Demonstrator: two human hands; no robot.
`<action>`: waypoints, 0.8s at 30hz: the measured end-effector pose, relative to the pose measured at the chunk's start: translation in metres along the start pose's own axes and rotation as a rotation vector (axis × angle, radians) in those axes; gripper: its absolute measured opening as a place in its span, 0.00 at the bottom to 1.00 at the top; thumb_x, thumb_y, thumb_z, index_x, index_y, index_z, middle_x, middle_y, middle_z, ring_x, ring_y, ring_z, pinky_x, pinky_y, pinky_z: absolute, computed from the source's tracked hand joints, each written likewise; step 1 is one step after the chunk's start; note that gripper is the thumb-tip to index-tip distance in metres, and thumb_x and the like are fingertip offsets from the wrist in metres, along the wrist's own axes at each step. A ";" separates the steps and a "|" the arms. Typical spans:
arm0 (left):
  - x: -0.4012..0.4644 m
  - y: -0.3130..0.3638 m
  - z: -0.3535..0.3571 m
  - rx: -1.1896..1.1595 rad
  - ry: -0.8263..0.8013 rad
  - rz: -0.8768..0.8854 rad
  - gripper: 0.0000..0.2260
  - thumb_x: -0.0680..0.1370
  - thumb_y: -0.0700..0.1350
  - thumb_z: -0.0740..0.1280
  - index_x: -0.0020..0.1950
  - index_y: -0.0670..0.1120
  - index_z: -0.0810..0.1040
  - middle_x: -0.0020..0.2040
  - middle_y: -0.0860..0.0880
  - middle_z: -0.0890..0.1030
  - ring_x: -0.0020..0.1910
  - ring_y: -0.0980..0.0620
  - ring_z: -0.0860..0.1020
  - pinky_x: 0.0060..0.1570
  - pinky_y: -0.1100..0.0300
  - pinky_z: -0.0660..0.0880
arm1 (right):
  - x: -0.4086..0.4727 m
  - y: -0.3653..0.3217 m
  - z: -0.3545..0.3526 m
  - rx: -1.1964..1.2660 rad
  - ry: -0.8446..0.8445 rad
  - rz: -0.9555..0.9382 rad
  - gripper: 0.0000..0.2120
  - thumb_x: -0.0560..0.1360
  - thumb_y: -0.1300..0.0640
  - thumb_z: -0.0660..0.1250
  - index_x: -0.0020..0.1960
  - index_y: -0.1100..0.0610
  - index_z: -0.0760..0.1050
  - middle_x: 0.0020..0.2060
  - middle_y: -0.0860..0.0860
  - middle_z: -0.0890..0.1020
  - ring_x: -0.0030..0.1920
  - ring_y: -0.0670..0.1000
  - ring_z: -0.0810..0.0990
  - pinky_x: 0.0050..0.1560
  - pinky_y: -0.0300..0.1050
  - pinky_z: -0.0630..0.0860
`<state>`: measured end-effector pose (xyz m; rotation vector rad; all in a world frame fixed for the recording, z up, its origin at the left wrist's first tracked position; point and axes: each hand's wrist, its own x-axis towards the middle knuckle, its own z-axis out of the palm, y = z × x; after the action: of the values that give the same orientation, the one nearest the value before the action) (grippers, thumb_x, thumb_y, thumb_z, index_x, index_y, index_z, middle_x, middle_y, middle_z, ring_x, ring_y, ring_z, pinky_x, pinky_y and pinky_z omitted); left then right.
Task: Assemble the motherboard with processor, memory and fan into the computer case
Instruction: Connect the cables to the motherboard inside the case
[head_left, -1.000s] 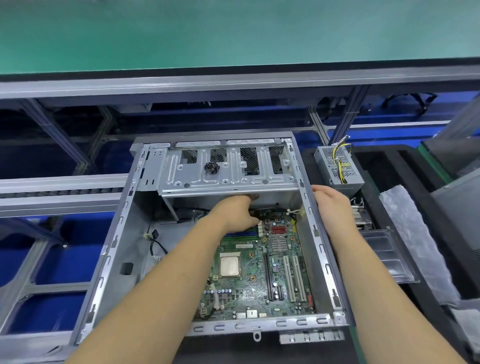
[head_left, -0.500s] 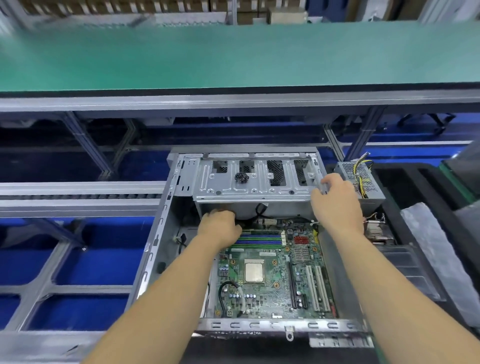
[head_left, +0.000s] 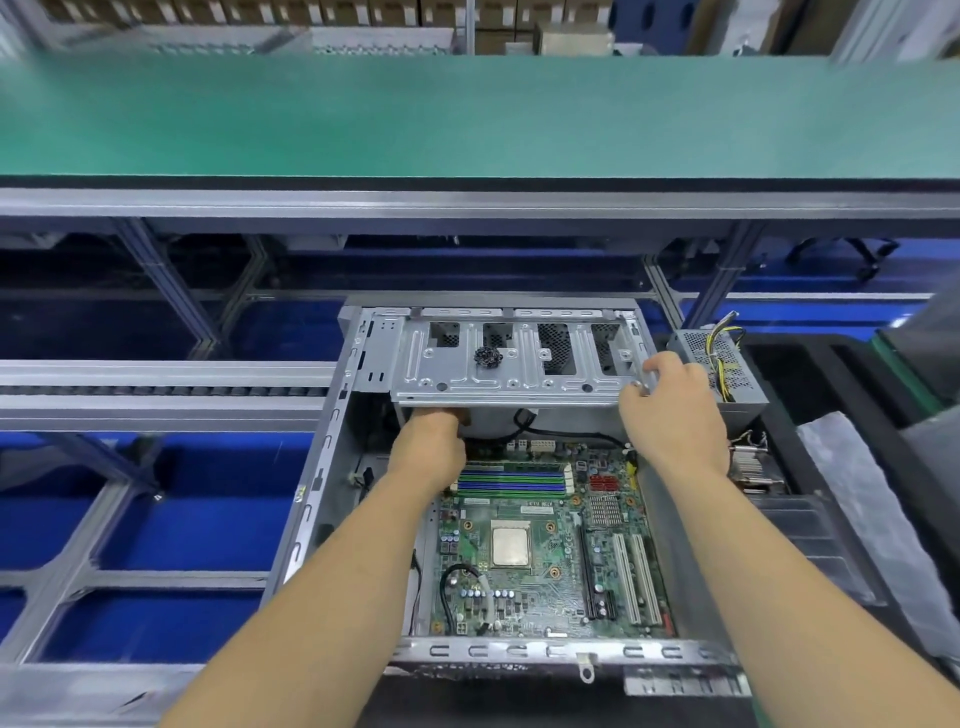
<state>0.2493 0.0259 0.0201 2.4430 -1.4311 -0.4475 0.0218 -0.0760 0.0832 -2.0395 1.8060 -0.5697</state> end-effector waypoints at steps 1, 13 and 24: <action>-0.001 0.001 0.000 0.014 -0.005 0.044 0.11 0.78 0.41 0.63 0.35 0.42 0.72 0.34 0.47 0.75 0.37 0.43 0.76 0.34 0.57 0.72 | 0.000 0.000 0.000 0.007 -0.004 0.007 0.16 0.80 0.51 0.58 0.67 0.51 0.69 0.63 0.54 0.70 0.56 0.61 0.75 0.49 0.55 0.74; 0.001 0.044 0.029 0.155 -0.043 0.270 0.09 0.80 0.49 0.57 0.43 0.48 0.70 0.47 0.45 0.81 0.42 0.43 0.74 0.43 0.53 0.67 | -0.001 0.000 0.002 -0.018 0.025 -0.009 0.16 0.81 0.51 0.59 0.67 0.51 0.69 0.62 0.54 0.71 0.51 0.57 0.72 0.45 0.52 0.70; 0.040 0.069 0.037 -0.154 -0.415 -0.071 0.13 0.83 0.47 0.50 0.41 0.48 0.67 0.41 0.48 0.72 0.38 0.50 0.69 0.46 0.55 0.66 | -0.003 -0.004 -0.002 -0.038 0.014 -0.018 0.15 0.80 0.53 0.58 0.66 0.51 0.69 0.60 0.54 0.71 0.53 0.60 0.75 0.48 0.55 0.76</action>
<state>0.1981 -0.0446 0.0083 2.3720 -1.3935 -1.0915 0.0238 -0.0724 0.0863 -2.0842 1.8215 -0.5598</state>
